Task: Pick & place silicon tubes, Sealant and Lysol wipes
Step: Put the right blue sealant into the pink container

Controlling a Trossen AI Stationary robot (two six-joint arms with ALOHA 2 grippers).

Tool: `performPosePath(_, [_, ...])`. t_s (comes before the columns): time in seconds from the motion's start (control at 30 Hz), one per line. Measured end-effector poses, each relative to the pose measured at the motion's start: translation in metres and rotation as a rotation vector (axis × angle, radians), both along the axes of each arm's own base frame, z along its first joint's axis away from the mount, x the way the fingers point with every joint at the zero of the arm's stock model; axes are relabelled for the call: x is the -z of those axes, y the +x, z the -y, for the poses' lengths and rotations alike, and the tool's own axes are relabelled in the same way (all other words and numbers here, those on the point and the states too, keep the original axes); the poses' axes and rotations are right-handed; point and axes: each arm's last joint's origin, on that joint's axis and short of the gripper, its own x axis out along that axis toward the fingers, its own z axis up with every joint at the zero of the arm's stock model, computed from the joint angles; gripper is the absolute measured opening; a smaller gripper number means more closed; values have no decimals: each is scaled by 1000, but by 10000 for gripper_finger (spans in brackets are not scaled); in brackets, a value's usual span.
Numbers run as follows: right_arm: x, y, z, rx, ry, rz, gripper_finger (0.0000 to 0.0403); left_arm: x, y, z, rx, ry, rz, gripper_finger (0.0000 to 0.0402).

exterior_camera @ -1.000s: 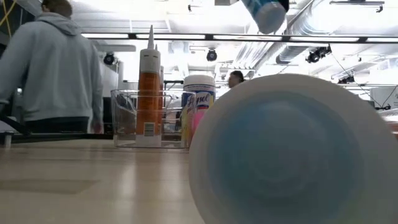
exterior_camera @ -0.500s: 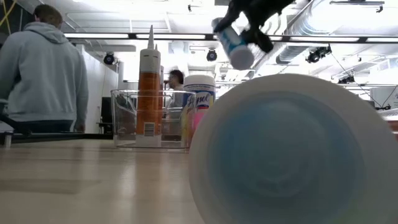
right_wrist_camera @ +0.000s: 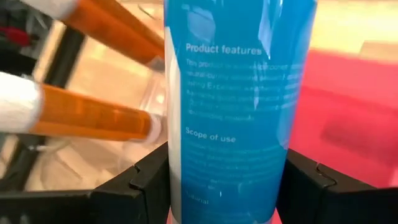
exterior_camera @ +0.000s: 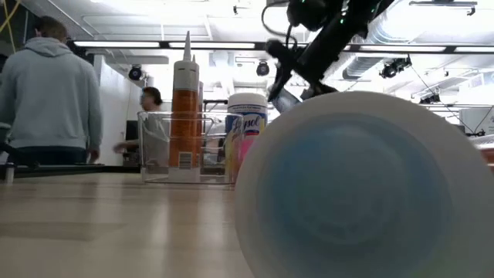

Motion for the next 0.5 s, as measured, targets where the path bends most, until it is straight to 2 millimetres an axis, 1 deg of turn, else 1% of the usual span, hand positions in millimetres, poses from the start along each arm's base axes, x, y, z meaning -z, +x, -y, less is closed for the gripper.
performPosePath(0.3, [31, 9, 9, 14, 123, -64, 209, 0, 0, 0, 2, -1, -1, 346])
performPosePath(0.5, [35, 9, 12, 65, 171, -71, 209, 0, 0, 0, 2, -2, -1, 346])
